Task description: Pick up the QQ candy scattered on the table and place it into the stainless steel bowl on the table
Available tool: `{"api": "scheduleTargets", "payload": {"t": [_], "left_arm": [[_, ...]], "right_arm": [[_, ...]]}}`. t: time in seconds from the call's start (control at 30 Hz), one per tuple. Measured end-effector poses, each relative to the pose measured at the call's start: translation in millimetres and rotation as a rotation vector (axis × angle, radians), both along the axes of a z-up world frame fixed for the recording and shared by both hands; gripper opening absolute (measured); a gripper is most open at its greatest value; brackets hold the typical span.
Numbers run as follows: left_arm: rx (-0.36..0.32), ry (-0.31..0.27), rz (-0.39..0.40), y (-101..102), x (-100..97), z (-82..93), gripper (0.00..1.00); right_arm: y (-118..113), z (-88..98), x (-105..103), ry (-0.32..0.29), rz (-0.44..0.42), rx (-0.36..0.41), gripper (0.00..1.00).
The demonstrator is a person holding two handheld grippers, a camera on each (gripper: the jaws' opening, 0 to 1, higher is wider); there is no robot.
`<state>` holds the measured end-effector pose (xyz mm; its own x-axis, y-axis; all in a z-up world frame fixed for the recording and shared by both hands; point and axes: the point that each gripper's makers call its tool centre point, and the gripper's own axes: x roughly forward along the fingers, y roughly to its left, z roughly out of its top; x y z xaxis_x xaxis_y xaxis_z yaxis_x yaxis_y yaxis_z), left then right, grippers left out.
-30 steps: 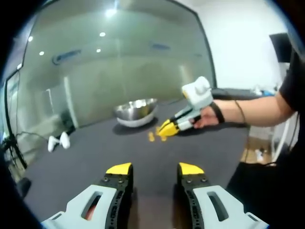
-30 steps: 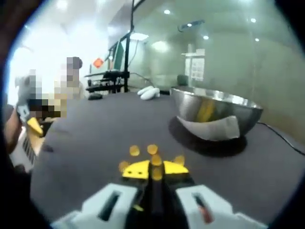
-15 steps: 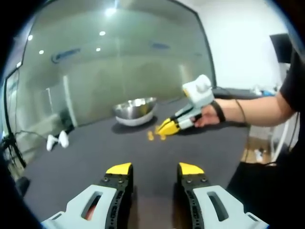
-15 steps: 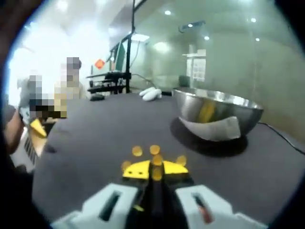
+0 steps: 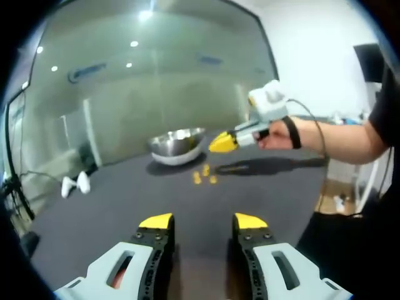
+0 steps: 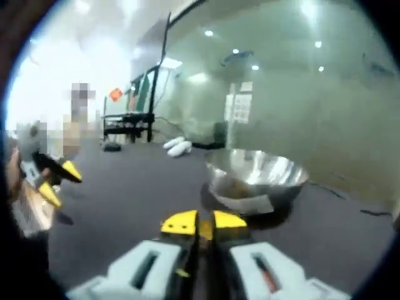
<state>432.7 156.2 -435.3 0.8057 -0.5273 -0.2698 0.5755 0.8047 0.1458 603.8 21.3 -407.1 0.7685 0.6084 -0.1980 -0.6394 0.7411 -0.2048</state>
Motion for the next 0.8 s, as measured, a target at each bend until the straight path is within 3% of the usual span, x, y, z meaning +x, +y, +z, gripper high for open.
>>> {"api": "scheduleTargets", "payload": {"t": [0.27, 0.43, 0.57, 0.63, 0.7, 0.8], "left_arm": [[0.004, 0.0, -0.011, -5.1, -2.8, 0.0, 0.39], [0.003, 0.001, -0.011, -6.8, -3.0, -0.4, 0.39], [0.006, 0.002, -0.014, -8.9, -3.7, -1.0, 0.39], [0.006, 0.007, -0.013, -9.3, -3.4, -2.2, 0.39], [0.008, 0.008, -0.013, -9.9, -3.2, -2.7, 0.38], [0.009, 0.007, -0.018, -9.4, -2.2, -1.2, 0.38]], "right_arm": [[-9.0, 25.2, 10.7, -0.013, -0.049, 0.076, 0.09], [-7.0, 37.1, 19.9, -0.025, -0.059, 0.083, 0.09], [-4.3, 47.8, 38.8, -0.002, -0.07, 0.149, 0.09], [-3.4, 47.3, 42.1, 0.041, -0.082, 0.196, 0.09], [-0.3, 50.7, 55.7, 0.037, -0.086, 0.195, 0.09], [6.7, 49.0, 56.2, 0.015, -0.083, 0.119, 0.09]]}}
